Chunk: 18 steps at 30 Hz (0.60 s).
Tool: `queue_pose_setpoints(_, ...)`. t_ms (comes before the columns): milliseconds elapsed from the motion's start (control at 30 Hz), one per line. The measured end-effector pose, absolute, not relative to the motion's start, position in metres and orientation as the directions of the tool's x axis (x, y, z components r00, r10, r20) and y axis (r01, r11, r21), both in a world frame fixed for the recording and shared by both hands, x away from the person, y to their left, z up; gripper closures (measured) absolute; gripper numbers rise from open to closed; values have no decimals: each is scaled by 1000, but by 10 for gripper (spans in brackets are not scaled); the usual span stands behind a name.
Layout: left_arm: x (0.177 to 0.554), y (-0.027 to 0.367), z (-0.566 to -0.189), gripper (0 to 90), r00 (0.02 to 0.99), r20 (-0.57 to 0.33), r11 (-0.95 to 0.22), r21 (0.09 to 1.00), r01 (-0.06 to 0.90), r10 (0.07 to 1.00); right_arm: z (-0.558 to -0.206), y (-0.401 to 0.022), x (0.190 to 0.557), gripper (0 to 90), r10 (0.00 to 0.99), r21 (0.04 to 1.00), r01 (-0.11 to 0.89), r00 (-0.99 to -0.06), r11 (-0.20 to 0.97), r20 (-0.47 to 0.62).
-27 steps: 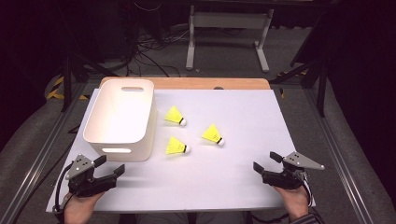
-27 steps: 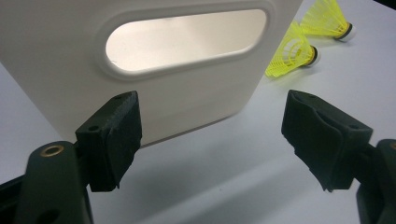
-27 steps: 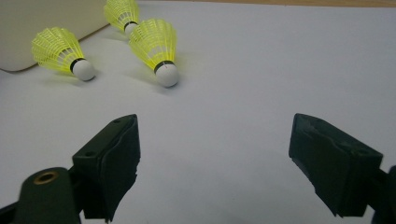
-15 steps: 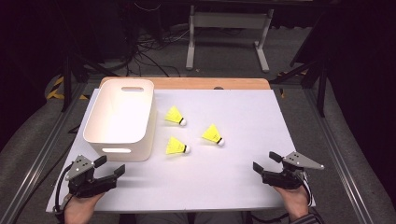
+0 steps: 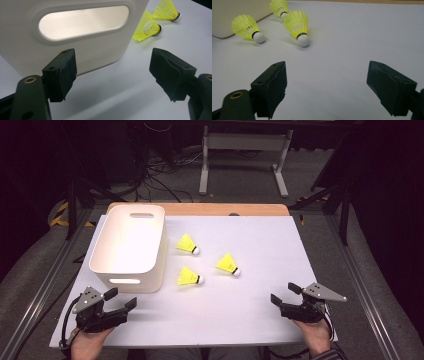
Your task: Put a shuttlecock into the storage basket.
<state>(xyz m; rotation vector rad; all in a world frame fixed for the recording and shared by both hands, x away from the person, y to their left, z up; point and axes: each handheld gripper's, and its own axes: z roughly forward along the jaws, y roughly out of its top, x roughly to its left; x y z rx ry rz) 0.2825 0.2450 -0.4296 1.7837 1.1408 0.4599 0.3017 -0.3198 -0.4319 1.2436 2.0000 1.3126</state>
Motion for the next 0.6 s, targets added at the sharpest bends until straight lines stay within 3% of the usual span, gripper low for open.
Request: queue_pose_setpoints(600,282,224,-426,226,539,-155,-159,856,492,828,-432,-320,302,169,860,886,441,-499,143,110)
